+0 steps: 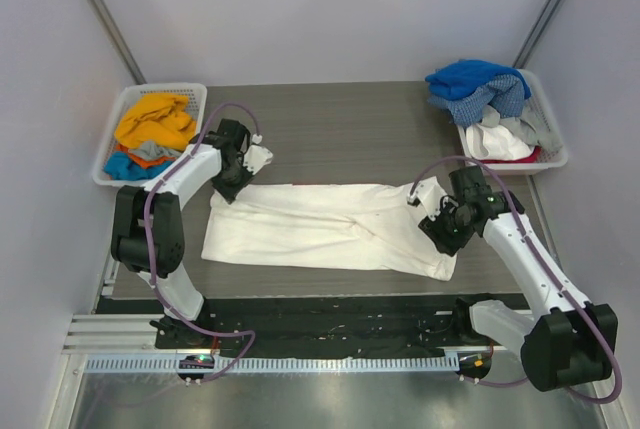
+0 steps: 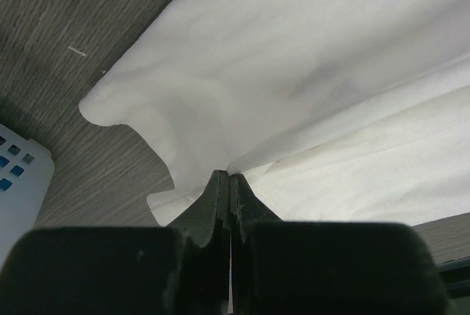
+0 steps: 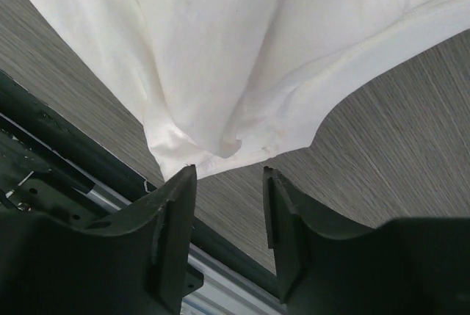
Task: Fold and stack the t-shirts
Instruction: Fold the other side of the tshirt into a rectangle, then rotate the tshirt 90 degrees
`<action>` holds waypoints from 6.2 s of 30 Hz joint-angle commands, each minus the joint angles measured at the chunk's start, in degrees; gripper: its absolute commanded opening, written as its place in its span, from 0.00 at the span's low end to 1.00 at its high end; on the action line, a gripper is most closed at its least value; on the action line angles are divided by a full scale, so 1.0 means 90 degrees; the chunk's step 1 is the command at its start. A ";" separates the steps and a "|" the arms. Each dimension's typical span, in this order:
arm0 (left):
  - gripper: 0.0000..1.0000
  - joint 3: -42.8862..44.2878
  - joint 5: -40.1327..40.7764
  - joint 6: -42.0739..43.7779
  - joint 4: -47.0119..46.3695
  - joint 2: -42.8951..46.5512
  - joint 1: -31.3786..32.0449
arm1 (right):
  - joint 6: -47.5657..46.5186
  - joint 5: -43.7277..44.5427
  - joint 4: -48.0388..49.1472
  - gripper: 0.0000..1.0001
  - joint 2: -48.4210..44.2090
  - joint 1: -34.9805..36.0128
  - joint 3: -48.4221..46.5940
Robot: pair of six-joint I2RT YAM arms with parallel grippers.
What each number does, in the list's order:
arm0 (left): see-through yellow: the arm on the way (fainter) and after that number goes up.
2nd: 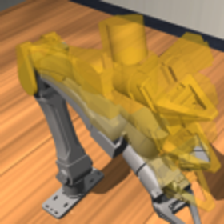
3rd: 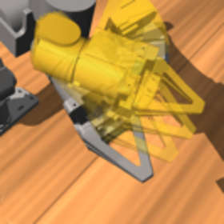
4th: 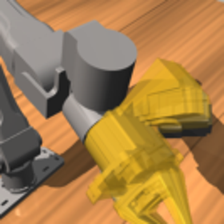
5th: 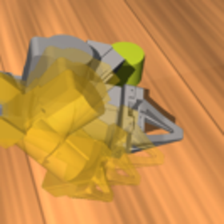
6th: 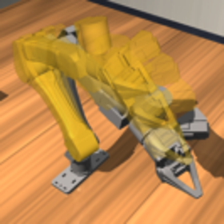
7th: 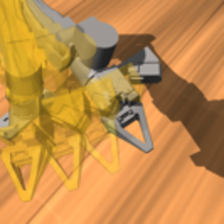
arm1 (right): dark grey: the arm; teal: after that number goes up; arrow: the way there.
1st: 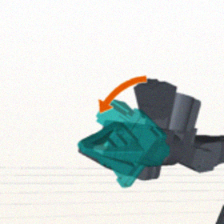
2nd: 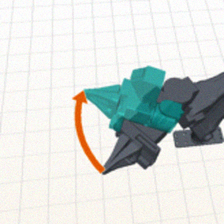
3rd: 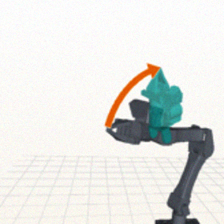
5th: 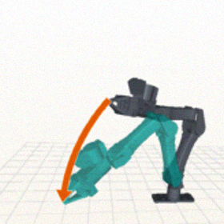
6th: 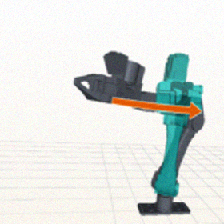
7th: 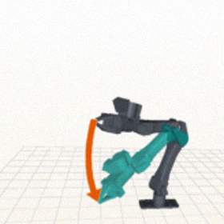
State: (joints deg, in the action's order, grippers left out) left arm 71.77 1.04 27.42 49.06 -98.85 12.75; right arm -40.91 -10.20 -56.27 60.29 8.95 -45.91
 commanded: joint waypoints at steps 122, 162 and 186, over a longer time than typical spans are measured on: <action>0.52 0.0317 0.0168 0.0098 -0.0627 -0.0394 0.0145 | 0.1703 0.2040 0.1740 0.50 0.1592 0.4816 -0.0612; 0.62 -0.0494 0.0197 0.0068 -0.0715 -0.0111 0.0145 | 0.1547 0.1924 0.3303 0.67 0.2041 0.2013 0.0091; 0.99 -0.1284 0.0666 0.0205 -0.1252 -0.0501 0.0155 | 0.1069 0.2236 0.4054 0.66 0.2968 0.1760 0.0375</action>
State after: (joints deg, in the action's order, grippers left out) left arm 63.66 4.95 28.75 40.88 -101.12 14.13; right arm -29.43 7.94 -23.99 83.13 25.98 -42.76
